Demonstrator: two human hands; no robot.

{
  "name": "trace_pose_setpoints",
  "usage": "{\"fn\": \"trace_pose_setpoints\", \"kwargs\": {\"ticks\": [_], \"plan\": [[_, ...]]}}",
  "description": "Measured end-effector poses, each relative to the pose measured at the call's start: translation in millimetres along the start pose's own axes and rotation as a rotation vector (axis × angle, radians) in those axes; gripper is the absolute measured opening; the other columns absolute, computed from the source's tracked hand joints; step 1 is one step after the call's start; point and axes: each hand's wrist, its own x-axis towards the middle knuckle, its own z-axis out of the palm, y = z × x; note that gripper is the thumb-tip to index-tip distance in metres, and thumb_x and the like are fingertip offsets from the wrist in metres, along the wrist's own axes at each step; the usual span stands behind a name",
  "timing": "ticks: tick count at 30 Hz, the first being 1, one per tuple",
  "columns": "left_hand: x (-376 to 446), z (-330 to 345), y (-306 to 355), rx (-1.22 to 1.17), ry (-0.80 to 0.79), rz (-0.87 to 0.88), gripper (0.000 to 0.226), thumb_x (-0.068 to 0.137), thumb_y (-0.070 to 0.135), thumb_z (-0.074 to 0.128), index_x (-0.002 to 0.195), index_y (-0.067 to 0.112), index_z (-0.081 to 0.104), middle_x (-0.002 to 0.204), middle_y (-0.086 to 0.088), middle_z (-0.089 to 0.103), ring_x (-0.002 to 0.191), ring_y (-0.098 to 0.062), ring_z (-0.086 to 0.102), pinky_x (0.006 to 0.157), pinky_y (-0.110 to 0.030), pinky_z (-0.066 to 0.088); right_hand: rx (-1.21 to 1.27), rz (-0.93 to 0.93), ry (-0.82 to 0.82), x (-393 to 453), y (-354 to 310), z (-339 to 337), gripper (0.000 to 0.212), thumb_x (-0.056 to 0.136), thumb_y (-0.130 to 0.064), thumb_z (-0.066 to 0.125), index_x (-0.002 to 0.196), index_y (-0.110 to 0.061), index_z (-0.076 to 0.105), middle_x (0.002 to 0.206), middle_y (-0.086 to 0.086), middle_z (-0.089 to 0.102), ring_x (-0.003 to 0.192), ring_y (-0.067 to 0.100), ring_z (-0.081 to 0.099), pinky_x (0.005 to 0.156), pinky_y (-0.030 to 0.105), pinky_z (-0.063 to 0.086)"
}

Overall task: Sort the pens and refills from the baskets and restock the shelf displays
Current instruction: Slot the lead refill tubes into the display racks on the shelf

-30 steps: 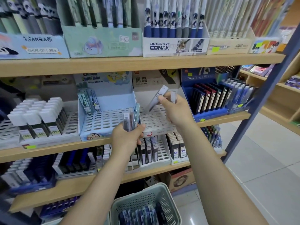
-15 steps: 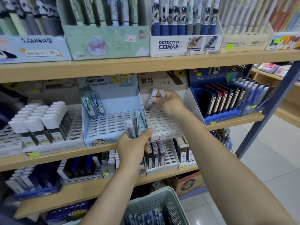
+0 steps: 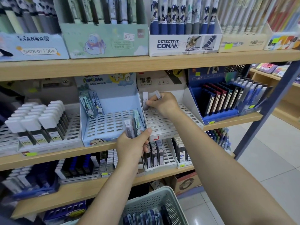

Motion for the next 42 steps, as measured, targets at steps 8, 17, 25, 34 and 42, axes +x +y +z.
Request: {"fn": "trace_pose_setpoints", "kwargs": {"ticks": [8,17,25,34,42], "plan": [[1.9,-1.6,-0.1,-0.020,-0.017,-0.021,0.026,0.084,0.020,0.081,0.095,0.004,0.064,0.058,-0.002,0.061,0.038,-0.012,0.048,0.038,-0.021,0.038,0.494,0.195,-0.102,-19.7,-3.9,-20.2,0.002,0.098,-0.010,0.042,0.100,-0.011,0.042,0.075,0.009,0.047,0.053,0.017,0.041,0.048,0.028,0.030],[2.9,-2.5,-1.3,-0.017,-0.018,-0.018,0.030,0.084,0.020,0.081,0.099,0.001,0.064,0.059,-0.001,0.062,0.041,-0.014,0.049,0.042,-0.025,0.039,0.556,-0.048,-0.326,-34.9,7.4,-19.5,0.027,0.103,-0.016,0.050,0.127,-0.009,0.061,0.085,0.006,0.069,0.063,0.015,0.058,0.063,0.028,0.050],[3.9,-3.1,-2.5,-0.001,-0.015,-0.014,0.031,0.084,0.021,0.081,0.099,0.001,0.064,0.058,0.000,0.063,0.041,-0.013,0.051,0.043,-0.026,0.041,0.562,-0.058,-0.293,-34.4,12.1,-17.4,0.008,0.105,-0.008,0.044,0.113,-0.006,0.041,0.098,0.016,0.072,0.088,0.025,0.068,0.089,0.043,0.052],[3.6,-4.6,-1.5,0.003,-0.034,-0.022,0.031,0.083,0.022,0.082,0.099,0.001,0.065,0.060,-0.001,0.063,0.042,-0.012,0.052,0.042,-0.025,0.041,0.522,-0.070,-0.020,-25.1,16.9,-19.7,0.035,0.083,-0.012,0.078,0.115,-0.003,0.067,0.088,0.003,0.070,0.072,0.012,0.061,0.069,0.027,0.048],[2.0,-3.5,1.2,0.011,-0.026,-0.026,0.023,0.084,0.021,0.081,0.090,0.008,0.063,0.053,0.003,0.062,0.040,-0.009,0.051,0.042,-0.024,0.041,0.410,-0.089,-0.097,-22.5,5.2,-9.1,0.007,0.094,-0.002,0.063,0.094,-0.006,0.069,0.082,0.010,0.068,0.070,0.018,0.064,0.073,0.030,0.060]]}}
